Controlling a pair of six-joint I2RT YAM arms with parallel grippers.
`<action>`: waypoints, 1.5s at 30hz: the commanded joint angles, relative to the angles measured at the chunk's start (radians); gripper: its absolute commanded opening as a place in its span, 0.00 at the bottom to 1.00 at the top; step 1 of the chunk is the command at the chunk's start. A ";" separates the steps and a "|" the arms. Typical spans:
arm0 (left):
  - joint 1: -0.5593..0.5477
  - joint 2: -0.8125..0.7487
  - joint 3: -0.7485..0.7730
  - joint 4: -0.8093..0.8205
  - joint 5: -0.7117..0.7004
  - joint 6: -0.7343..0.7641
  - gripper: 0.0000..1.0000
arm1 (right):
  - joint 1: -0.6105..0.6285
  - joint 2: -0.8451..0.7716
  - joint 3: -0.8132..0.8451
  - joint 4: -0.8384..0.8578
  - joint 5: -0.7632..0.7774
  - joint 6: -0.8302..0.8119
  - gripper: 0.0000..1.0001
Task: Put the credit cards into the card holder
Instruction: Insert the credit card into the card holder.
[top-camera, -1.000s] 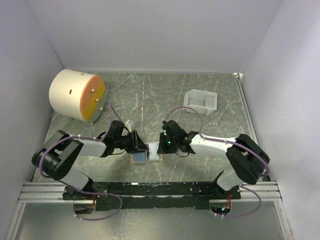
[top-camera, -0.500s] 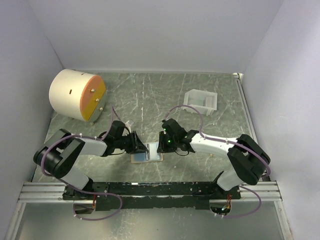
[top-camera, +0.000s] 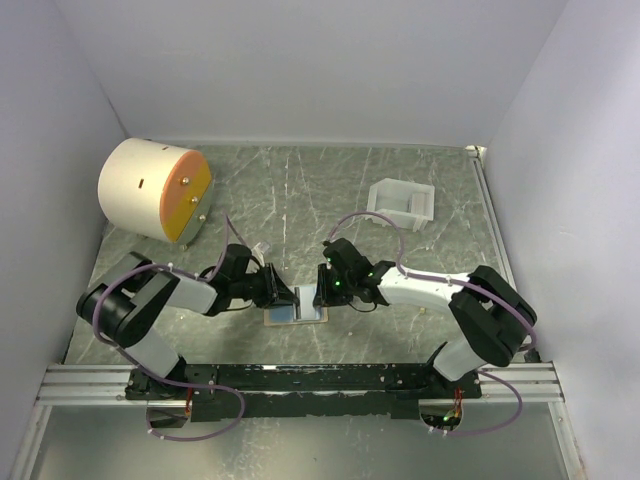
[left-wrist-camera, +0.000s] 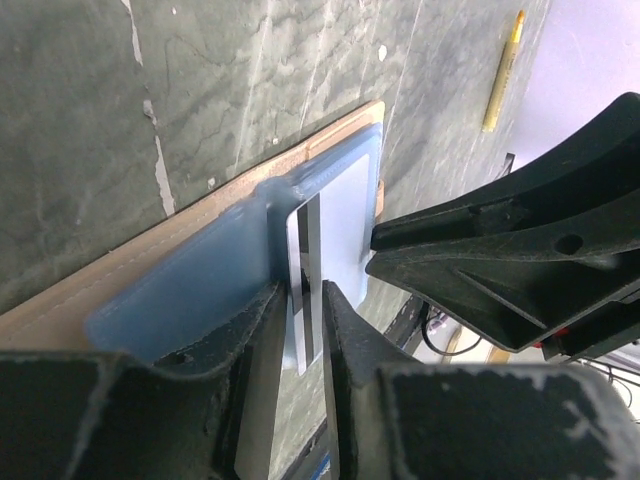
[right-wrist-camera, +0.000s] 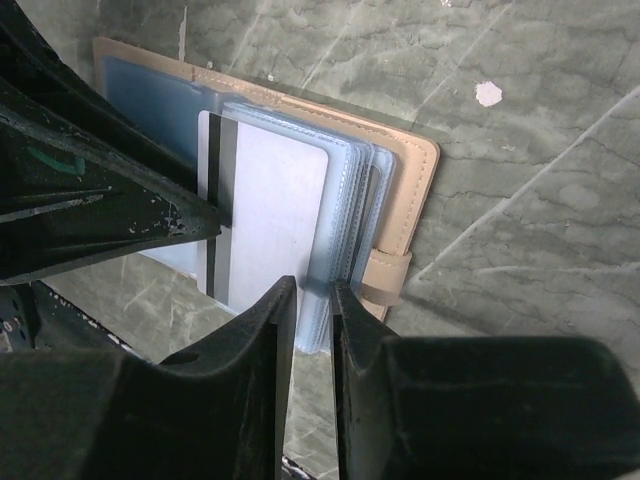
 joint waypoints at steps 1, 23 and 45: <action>-0.012 -0.042 -0.019 0.050 0.018 -0.008 0.34 | 0.000 -0.027 0.000 0.009 0.012 -0.005 0.22; -0.011 -0.245 0.067 -0.315 -0.105 0.172 0.52 | -0.047 -0.061 0.227 -0.212 0.223 -0.070 0.37; -0.012 -0.095 0.155 -0.399 -0.119 0.253 0.07 | -0.168 0.065 0.239 -0.206 0.250 -0.045 0.30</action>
